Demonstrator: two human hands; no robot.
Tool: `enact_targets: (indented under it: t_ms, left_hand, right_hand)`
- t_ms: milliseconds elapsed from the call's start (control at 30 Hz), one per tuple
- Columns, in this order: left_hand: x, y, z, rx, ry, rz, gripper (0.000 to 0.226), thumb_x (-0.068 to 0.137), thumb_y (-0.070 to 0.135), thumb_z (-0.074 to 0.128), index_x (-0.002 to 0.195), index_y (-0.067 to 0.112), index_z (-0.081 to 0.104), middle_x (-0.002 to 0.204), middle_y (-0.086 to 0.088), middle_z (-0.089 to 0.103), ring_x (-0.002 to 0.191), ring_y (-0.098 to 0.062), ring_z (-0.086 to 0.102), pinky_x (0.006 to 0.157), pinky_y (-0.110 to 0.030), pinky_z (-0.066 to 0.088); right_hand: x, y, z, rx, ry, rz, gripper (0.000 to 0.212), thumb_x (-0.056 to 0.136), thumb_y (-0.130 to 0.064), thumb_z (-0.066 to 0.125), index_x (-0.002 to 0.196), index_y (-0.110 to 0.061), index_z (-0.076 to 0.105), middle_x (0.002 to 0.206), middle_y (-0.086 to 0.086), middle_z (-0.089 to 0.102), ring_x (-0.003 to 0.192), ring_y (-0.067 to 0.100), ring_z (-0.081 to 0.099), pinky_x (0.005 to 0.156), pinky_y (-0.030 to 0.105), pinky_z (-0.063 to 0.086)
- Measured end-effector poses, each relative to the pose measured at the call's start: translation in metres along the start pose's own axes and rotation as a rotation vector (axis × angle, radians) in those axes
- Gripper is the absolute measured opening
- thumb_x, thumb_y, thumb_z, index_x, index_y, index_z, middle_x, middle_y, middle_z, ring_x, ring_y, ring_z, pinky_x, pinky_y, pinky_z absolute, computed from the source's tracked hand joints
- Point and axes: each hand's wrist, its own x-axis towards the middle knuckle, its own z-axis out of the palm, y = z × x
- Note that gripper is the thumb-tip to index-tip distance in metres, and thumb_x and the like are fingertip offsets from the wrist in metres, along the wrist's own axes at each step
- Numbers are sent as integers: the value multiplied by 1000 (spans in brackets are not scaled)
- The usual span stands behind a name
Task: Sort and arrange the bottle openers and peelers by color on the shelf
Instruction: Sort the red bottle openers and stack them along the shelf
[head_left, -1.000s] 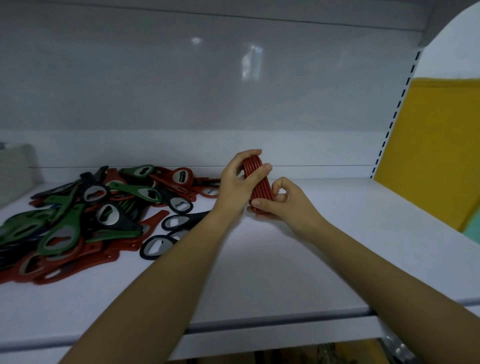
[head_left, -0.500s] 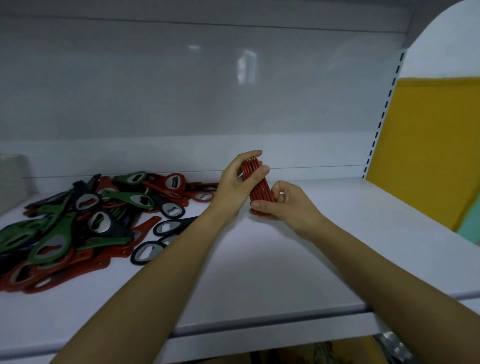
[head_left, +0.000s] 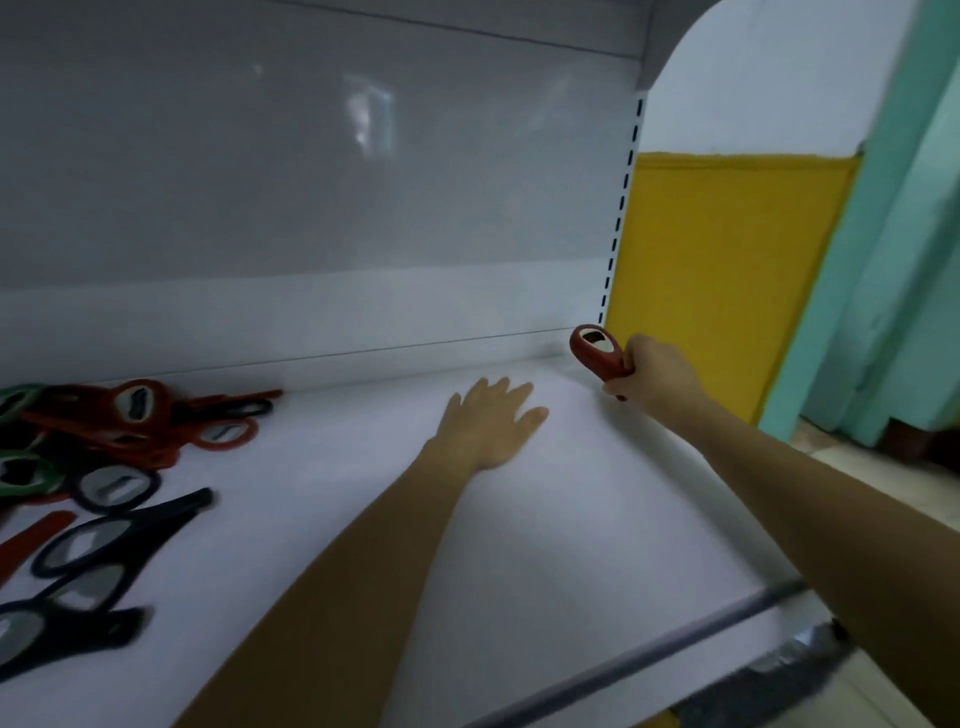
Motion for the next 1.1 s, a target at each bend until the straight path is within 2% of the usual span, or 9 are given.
enact_targets:
  t_ms: [133, 233, 400, 567, 667, 733, 833, 967, 1100]
  left_hand:
    - [10, -7, 8, 23, 4, 5, 54, 98, 53, 20, 148, 32, 18, 158, 4, 6, 146, -19, 3, 116, -43, 1]
    - [11, -8, 9, 40, 23, 25, 54, 98, 52, 21, 148, 33, 19, 158, 4, 7, 145, -18, 5, 116, -43, 2]
    - [15, -9, 10, 68, 33, 31, 53, 97, 52, 21, 147, 33, 21, 158, 5, 9, 145, -19, 7, 115, -43, 5]
    - [15, -8, 10, 67, 50, 44, 51, 98, 51, 23, 145, 32, 25, 156, 6, 15, 143, -19, 12, 115, -44, 8]
    - [15, -8, 9, 63, 51, 44, 50, 97, 51, 23, 144, 32, 26, 155, 5, 17, 142, -19, 13, 116, -44, 9]
    - [13, -8, 8, 52, 33, 33, 51, 98, 51, 23, 146, 32, 23, 157, 5, 12, 144, -18, 9, 116, -43, 5]
    - [9, -6, 6, 44, 30, 32, 52, 98, 50, 23, 147, 32, 22, 157, 5, 11, 144, -18, 7, 115, -42, 4]
    - [8, -5, 5, 41, 20, 23, 52, 98, 50, 23, 147, 32, 21, 158, 4, 10, 144, -18, 7, 116, -43, 3]
    - [7, -4, 4, 48, 19, 23, 52, 99, 49, 23, 147, 31, 22, 158, 4, 11, 144, -18, 8, 115, -42, 4]
  right_hand:
    - [27, -5, 15, -93, -8, 82, 13, 83, -7, 60, 89, -9, 48, 97, 15, 60, 76, 26, 50, 50, 26, 31]
    - [43, -15, 20, -152, -44, 98, 22, 88, -8, 54, 108, -3, 51, 103, 15, 58, 84, 27, 52, 63, 29, 36]
    - [58, -30, 27, -340, -45, 102, 6, 90, -4, 48, 93, -7, 44, 71, 6, 40, 74, 21, 46, 54, 27, 35]
    - [60, -28, 37, -359, 9, 65, 23, 90, -4, 47, 113, -3, 48, 104, 12, 57, 92, 26, 57, 55, 28, 34]
    - [59, -21, 30, -289, -13, 78, 36, 87, -11, 55, 118, -3, 40, 81, 6, 50, 75, 24, 52, 49, 26, 30]
    - [56, -14, 22, -205, -40, 60, 46, 85, -18, 62, 121, -3, 38, 77, 8, 48, 66, 21, 45, 44, 27, 27]
    - [44, 2, 20, -79, -2, -70, 52, 86, -30, 62, 131, -16, 41, 93, 10, 60, 75, 23, 54, 52, 27, 35]
    - [35, 19, 26, -9, -55, -145, 51, 88, -33, 60, 136, -29, 45, 130, 2, 57, 113, 23, 54, 81, 25, 40]
    - [38, 28, 27, -32, -39, -205, 46, 92, -19, 54, 137, -27, 46, 134, 2, 54, 115, 24, 54, 81, 23, 39]
